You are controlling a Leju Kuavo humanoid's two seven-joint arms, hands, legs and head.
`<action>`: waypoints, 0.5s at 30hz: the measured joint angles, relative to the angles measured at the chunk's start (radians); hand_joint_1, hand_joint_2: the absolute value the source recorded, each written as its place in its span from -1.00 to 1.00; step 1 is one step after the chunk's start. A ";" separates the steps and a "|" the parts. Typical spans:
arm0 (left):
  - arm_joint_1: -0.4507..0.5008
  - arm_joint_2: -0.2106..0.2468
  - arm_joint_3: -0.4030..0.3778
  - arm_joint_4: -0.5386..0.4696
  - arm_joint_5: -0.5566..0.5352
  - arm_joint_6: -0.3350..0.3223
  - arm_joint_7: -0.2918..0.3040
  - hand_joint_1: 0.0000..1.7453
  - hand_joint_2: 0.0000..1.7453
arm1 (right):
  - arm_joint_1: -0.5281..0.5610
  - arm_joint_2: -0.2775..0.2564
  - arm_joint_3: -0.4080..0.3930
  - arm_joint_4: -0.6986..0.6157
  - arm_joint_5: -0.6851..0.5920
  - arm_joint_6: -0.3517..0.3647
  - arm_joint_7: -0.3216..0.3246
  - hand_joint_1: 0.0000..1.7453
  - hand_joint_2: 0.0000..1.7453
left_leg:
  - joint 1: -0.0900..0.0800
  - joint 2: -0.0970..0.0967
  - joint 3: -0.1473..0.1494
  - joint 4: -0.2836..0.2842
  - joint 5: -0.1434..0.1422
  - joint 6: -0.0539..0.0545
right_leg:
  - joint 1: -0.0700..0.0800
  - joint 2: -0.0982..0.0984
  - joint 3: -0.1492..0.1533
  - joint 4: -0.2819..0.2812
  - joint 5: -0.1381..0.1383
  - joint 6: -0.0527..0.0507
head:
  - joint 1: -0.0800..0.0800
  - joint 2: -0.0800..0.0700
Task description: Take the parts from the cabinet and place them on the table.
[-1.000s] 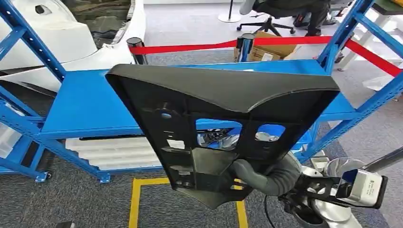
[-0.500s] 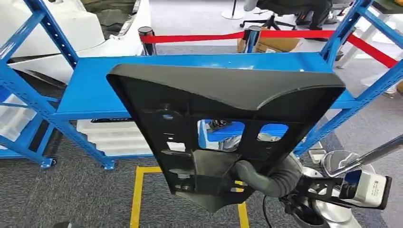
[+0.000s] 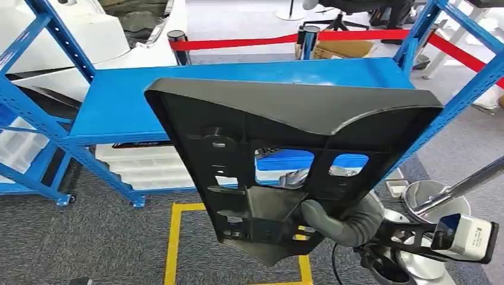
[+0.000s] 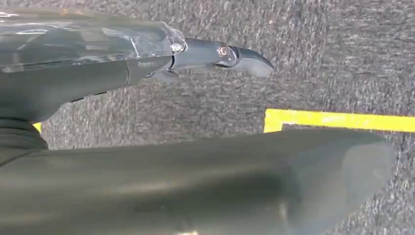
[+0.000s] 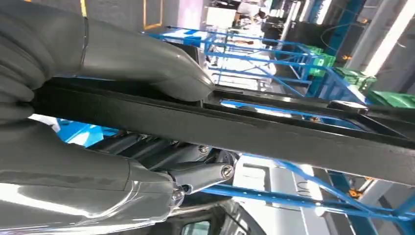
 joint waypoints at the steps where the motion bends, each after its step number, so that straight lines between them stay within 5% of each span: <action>1: 0.000 0.000 0.001 0.000 0.000 0.000 0.002 -1.00 1.00 | 0.000 0.001 0.000 0.000 0.000 0.000 0.000 1.00 1.00 | 0.002 0.000 -0.027 0.064 -0.040 -0.003 | 0.000 -0.002 -0.005 0.001 0.002 -0.003 | 0.000 0.000; 3: 0.002 0.000 0.003 0.000 -0.003 0.000 0.006 -1.00 1.00 | 0.001 0.002 0.000 0.003 0.003 0.000 0.003 1.00 1.00 | 0.003 0.000 -0.104 0.236 -0.115 -0.010 | 0.004 -0.010 -0.015 0.003 0.005 -0.008 | 0.000 0.000; 4: 0.002 0.000 0.004 0.000 -0.007 -0.001 0.016 -1.00 1.00 | 0.000 0.002 0.001 0.005 0.003 0.002 0.006 1.00 1.00 | 0.003 0.000 -0.123 0.280 -0.121 -0.011 | 0.005 -0.014 -0.017 0.004 0.006 -0.009 | 0.000 0.000; 6: 0.005 0.000 0.007 0.000 -0.018 0.000 0.036 -1.00 1.00 | -0.005 0.001 0.003 0.013 0.003 0.008 0.011 1.00 1.00 | 0.003 0.000 -0.088 0.220 -0.070 -0.012 | 0.006 -0.024 -0.018 0.006 0.006 -0.009 | 0.000 0.000; 8: 0.003 0.003 0.015 0.000 -0.018 0.003 0.045 -1.00 1.00 | -0.018 0.001 0.006 0.021 0.008 0.011 0.019 1.00 1.00 | 0.003 0.019 0.002 0.038 0.024 -0.008 | 0.006 -0.036 -0.018 0.015 0.003 -0.004 | 0.000 0.000; 9: 0.001 0.005 0.021 0.000 -0.018 0.006 0.052 -1.00 1.00 | -0.022 0.001 0.008 0.024 0.011 0.011 0.019 1.00 1.00 | -0.002 0.064 0.023 -0.009 0.025 -0.004 | 0.011 -0.042 -0.022 0.019 0.000 0.001 | 0.000 0.000; 10: -0.002 0.007 0.024 0.000 -0.018 0.008 0.058 -1.00 1.00 | -0.024 0.001 0.008 0.026 0.011 0.012 0.020 1.00 1.00 | -0.008 0.069 0.021 -0.023 0.029 -0.001 | 0.018 -0.046 -0.027 0.029 -0.001 0.004 | -0.001 0.000; 13: -0.002 0.009 0.024 0.000 -0.018 0.010 0.060 -1.00 1.00 | -0.025 0.001 0.009 0.027 0.011 0.012 0.020 1.00 1.00 | -0.008 0.068 0.021 -0.025 0.028 0.000 | 0.018 -0.047 -0.028 0.029 -0.001 0.004 | 0.000 0.000; 14: -0.006 0.010 0.030 0.000 -0.017 0.010 0.073 -1.00 1.00 | -0.031 0.000 0.011 0.030 0.012 0.015 0.023 1.00 1.00 | -0.007 0.061 0.011 -0.020 0.025 0.007 | 0.019 -0.056 -0.034 0.030 0.002 0.009 | 0.000 0.000; 15: 0.003 0.015 0.060 0.000 -0.005 0.003 0.116 -1.00 1.00 | -0.060 -0.008 0.037 0.049 0.002 0.031 0.041 1.00 1.00 | -0.002 0.036 0.006 -0.025 0.037 0.024 | 0.017 -0.070 -0.038 0.033 -0.006 0.020 | 0.000 0.000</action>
